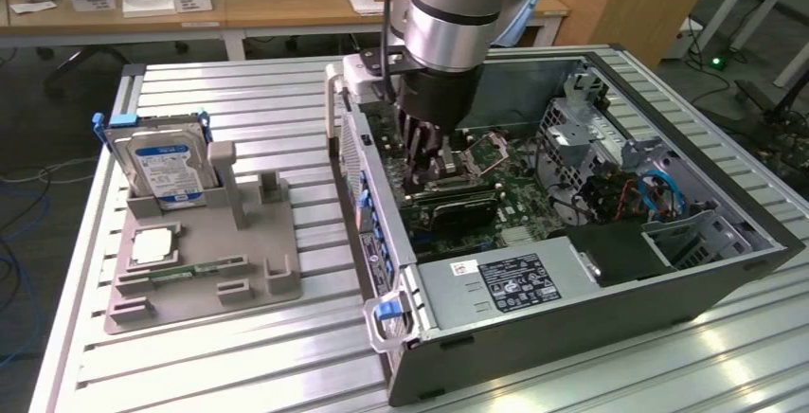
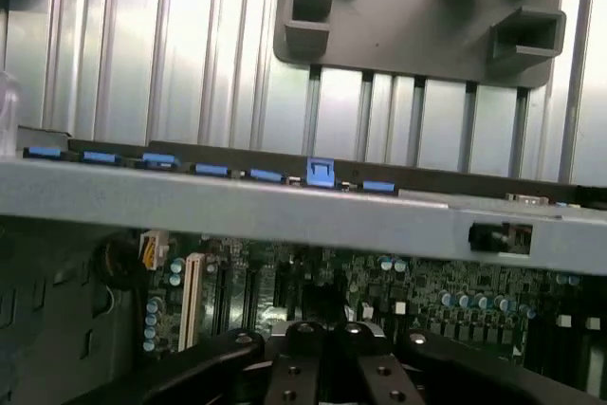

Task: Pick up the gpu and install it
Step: 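Press down on the gpu until it lock into place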

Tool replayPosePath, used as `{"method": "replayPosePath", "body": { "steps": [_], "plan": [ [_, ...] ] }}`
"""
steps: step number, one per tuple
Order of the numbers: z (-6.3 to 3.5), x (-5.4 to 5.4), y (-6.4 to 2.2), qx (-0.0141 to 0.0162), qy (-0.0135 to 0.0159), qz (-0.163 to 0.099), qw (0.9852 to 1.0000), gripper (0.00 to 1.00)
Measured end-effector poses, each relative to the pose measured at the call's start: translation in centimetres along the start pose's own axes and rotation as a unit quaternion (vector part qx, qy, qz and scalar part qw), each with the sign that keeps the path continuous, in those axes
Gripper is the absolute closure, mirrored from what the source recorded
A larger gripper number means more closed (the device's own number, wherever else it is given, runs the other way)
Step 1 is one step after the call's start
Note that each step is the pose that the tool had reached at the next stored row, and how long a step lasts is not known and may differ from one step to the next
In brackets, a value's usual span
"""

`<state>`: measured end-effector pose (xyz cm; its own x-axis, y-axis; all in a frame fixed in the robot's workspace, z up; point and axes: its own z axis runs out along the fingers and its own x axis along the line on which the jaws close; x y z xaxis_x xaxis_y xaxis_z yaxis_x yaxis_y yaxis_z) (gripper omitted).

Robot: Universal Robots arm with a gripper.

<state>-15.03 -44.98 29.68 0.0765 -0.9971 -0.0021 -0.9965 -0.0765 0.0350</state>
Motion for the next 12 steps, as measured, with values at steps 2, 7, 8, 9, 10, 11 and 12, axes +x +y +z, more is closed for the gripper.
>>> {"method": "replayPosePath", "body": {
  "steps": [2, 7, 8, 9, 10, 11, 12],
  "plan": [
    [-0.01, 0.1, -0.76, 0.0001, 0.0, 0.0, 1.0, 0.89],
    [-0.04, 0.2, -3.03, 0.0, 0.0, 0.0, 1.0, 0.89],
    [-0.04, 0.3, -3.47, 0.0, 0.0, 0.0, 1.0, 0.89],
    [-0.03, 0.3, -3.89, 0.0, 0.0, 0.0, 1.0, 0.89],
    [0.02, 0.3, -4.32, 0.0, 0.0, 0.0, 1.0, 0.89],
    [0.1, 0.4, -4.66, 0.0001, 0.0, 0.0, 1.0, 0.89],
    [0.18, 0.4, -4.82, 0.0004, -0.0001, 0.0, 1.0, 0.89]
  ]
}}
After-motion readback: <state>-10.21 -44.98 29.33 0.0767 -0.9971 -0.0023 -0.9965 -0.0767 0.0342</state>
